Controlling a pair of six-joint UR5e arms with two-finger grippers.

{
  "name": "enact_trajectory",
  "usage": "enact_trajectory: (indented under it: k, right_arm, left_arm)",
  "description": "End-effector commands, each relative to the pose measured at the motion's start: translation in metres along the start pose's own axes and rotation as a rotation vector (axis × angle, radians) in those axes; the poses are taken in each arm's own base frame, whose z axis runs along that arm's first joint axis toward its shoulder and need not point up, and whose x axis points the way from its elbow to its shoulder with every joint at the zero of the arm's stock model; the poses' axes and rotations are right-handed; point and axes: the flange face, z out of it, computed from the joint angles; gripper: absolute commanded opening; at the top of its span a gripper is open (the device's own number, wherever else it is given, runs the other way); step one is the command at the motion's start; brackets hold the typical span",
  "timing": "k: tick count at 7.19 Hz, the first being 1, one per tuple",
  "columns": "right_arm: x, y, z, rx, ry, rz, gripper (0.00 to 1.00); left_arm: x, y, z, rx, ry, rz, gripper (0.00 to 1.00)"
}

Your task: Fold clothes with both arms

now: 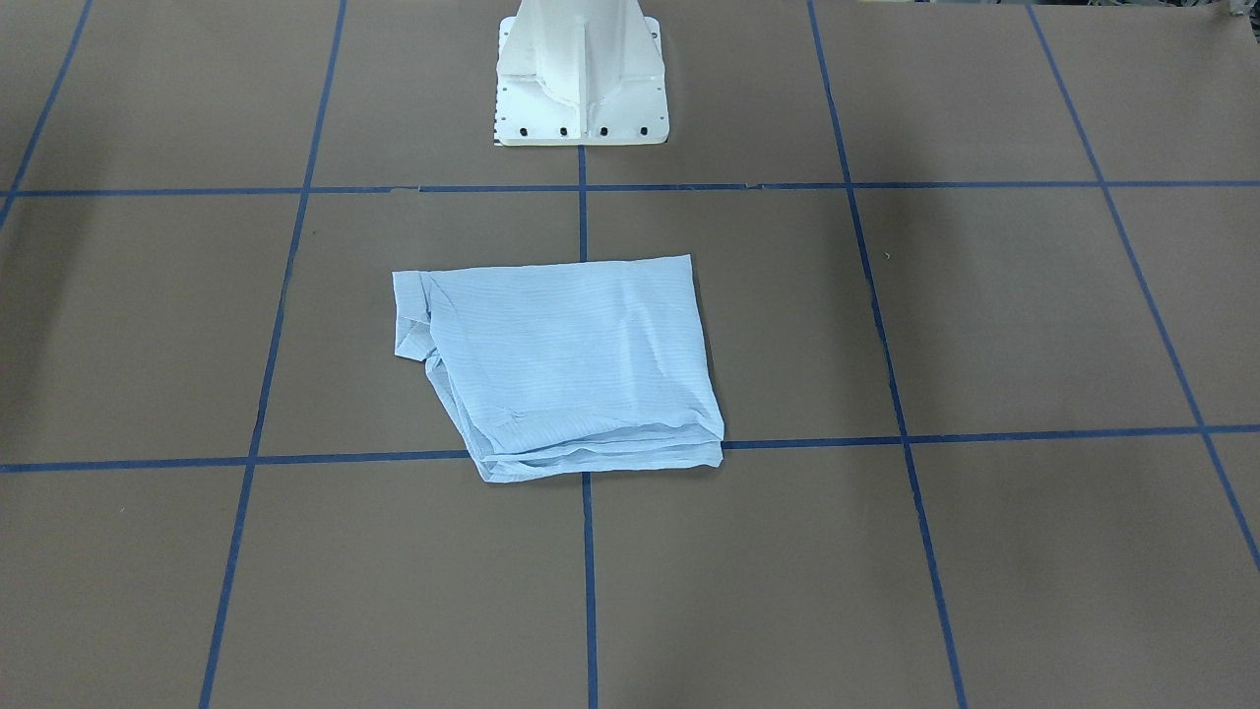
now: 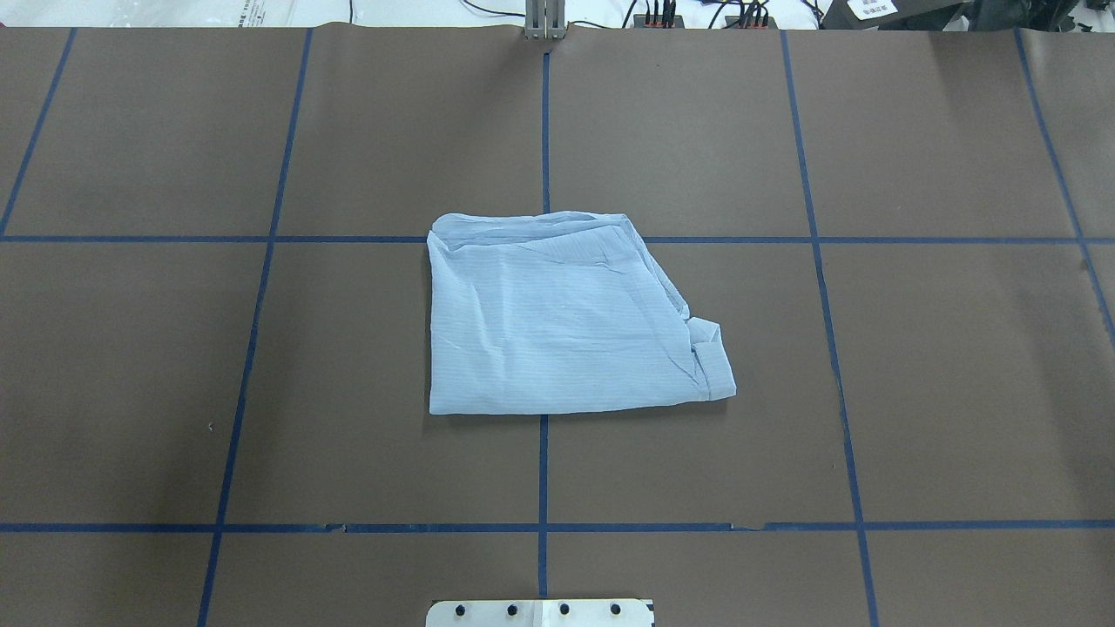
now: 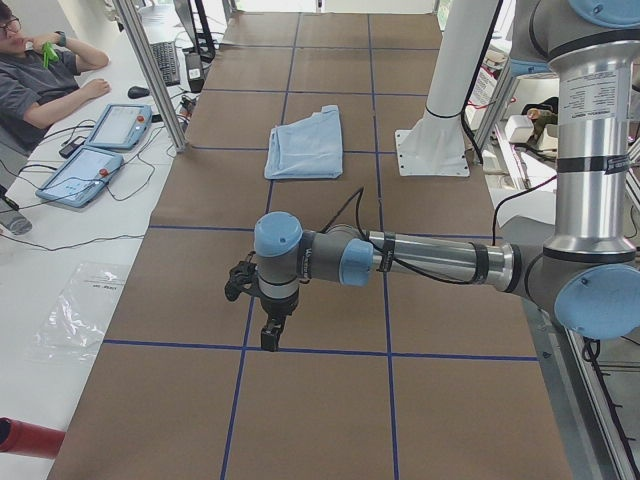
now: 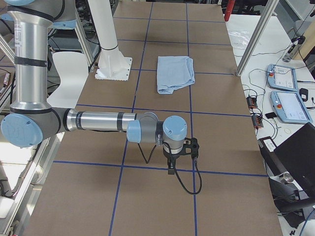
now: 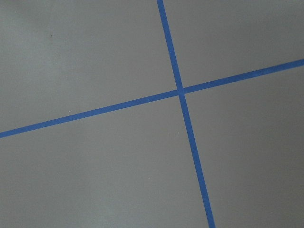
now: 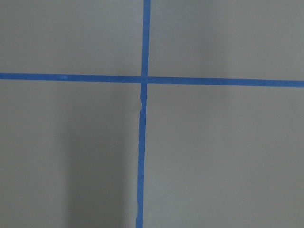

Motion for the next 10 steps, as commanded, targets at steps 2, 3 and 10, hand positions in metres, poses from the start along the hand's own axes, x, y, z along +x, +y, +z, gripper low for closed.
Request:
enact_trajectory:
  k: [2,3,10]
  right_arm:
    - [-0.025,0.013,-0.028,-0.027,0.000,0.045,1.00]
    - [-0.023,0.013,-0.026,-0.030,0.001,0.047,1.00]
    - [-0.021,0.012,-0.021,-0.039,0.000,0.050,1.00]
  left_arm:
    - [-0.003,0.002,0.003,-0.006,0.002,-0.002,1.00]
    - [-0.005,0.010,0.006,-0.012,0.004,-0.009,1.00]
    - [0.001,0.011,0.015,-0.025,0.120,-0.182,1.00]
